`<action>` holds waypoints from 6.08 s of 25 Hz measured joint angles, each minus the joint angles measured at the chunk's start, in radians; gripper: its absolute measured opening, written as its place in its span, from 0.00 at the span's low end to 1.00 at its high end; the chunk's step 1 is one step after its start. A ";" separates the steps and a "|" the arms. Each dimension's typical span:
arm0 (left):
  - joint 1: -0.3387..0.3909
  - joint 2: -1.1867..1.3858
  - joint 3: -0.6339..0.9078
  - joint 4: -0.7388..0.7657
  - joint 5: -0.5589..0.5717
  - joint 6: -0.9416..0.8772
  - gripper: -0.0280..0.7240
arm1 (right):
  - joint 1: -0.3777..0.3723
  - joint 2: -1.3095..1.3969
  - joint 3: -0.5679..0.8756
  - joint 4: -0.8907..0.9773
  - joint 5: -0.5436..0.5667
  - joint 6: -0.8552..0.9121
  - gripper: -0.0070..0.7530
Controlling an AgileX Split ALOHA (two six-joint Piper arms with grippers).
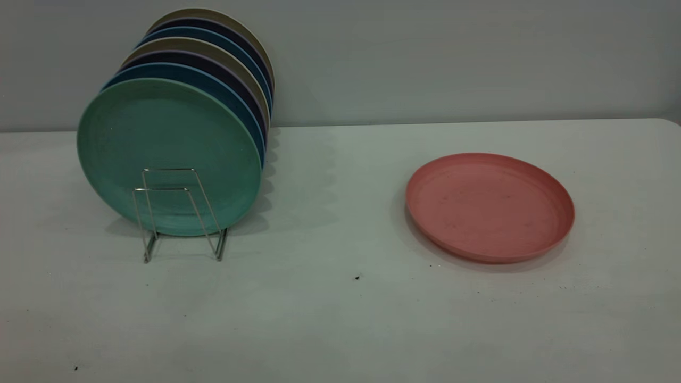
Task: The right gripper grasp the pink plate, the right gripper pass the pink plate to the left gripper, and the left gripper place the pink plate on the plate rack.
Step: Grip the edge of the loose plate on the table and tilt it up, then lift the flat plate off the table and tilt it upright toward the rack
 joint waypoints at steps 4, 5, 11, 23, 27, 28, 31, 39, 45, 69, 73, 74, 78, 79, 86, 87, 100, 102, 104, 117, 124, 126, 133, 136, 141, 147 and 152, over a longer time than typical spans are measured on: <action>0.000 0.000 0.000 0.000 0.000 0.000 0.58 | 0.000 0.000 0.000 0.000 0.000 0.000 0.32; 0.000 0.000 0.000 0.000 0.000 0.000 0.58 | 0.000 0.000 0.000 0.000 0.000 0.000 0.32; 0.000 0.000 0.000 0.000 0.000 0.000 0.58 | 0.000 0.000 0.000 0.000 0.000 0.000 0.32; 0.000 0.000 -0.007 0.000 -0.017 0.001 0.58 | 0.000 0.000 -0.003 0.014 -0.010 0.002 0.32; 0.000 0.028 -0.041 -0.001 -0.111 0.008 0.58 | 0.000 0.024 -0.024 0.031 -0.074 -0.026 0.32; 0.000 0.054 -0.044 -0.004 -0.133 0.008 0.58 | 0.000 0.045 -0.026 0.035 -0.089 -0.028 0.32; 0.000 0.163 -0.047 -0.038 -0.195 0.010 0.58 | 0.000 0.129 -0.028 0.072 -0.145 -0.035 0.32; 0.000 0.504 -0.047 -0.249 -0.440 0.169 0.59 | 0.000 0.514 -0.028 0.448 -0.332 -0.265 0.36; 0.000 0.691 -0.047 -0.461 -0.499 0.368 0.66 | 0.000 0.862 -0.051 0.892 -0.413 -0.661 0.52; 0.000 0.849 -0.047 -0.662 -0.547 0.530 0.68 | -0.255 2.058 -0.527 1.080 -0.407 -0.924 0.56; 0.000 0.849 -0.047 -0.662 -0.546 0.530 0.68 | -0.255 2.191 -0.611 1.086 -0.430 -0.925 0.56; 0.000 0.849 -0.047 -0.662 -0.546 0.530 0.68 | -0.255 2.213 -0.635 1.090 -0.433 -0.925 0.56; 0.000 0.849 -0.047 -0.662 -0.539 0.530 0.68 | -0.255 2.293 -0.714 1.113 -0.444 -0.925 0.56; 0.000 0.849 -0.047 -0.662 -0.536 0.530 0.68 | -0.255 2.308 -0.727 1.124 -0.449 -0.925 0.56; 0.000 0.849 -0.047 -0.662 -0.525 0.530 0.68 | -0.255 2.341 -0.759 1.235 -0.546 -0.967 0.56; 0.000 0.849 -0.047 -0.662 -0.524 0.530 0.68 | -0.255 2.342 -0.759 1.258 -0.550 -0.985 0.56; 0.000 0.849 -0.047 -0.662 -0.515 0.530 0.68 | -0.196 2.427 -0.789 1.407 -0.558 -1.063 0.56; 0.000 0.849 -0.047 -0.662 -0.507 0.530 0.68 | -0.196 2.428 -0.790 1.417 -0.556 -1.063 0.55; 0.000 0.849 -0.047 -0.662 -0.504 0.531 0.68 | -0.196 2.429 -0.790 1.421 -0.556 -1.063 0.51; 0.000 0.849 -0.047 -0.678 -0.495 0.530 0.68 | -0.201 2.427 -0.790 1.390 -0.574 -1.018 0.03; 0.000 0.928 -0.047 -0.761 -0.454 0.558 0.68 | -0.231 2.355 -0.790 1.175 -0.556 -0.967 0.03; 0.000 0.990 -0.047 -0.811 -0.453 0.615 0.68 | -0.231 2.337 -0.790 1.129 -0.523 -0.949 0.03; 0.000 1.244 -0.047 -1.088 -0.483 0.876 0.68 | -0.201 2.329 -0.790 1.078 -0.349 -0.939 0.03; 0.000 1.357 -0.048 -1.227 -0.495 0.981 0.68 | -0.175 2.329 -0.790 1.067 -0.330 -0.935 0.03; 0.000 1.524 -0.049 -1.466 -0.503 1.150 0.68 | -0.116 2.315 -0.789 1.063 -0.325 -0.932 0.03; 0.000 1.652 -0.051 -1.690 -0.445 1.313 0.68 | -0.040 2.258 -0.789 1.084 -0.316 -1.003 0.03; 0.000 1.693 -0.071 -1.719 -0.438 1.338 0.68 | -0.038 2.231 -0.789 1.132 -0.281 -1.044 0.03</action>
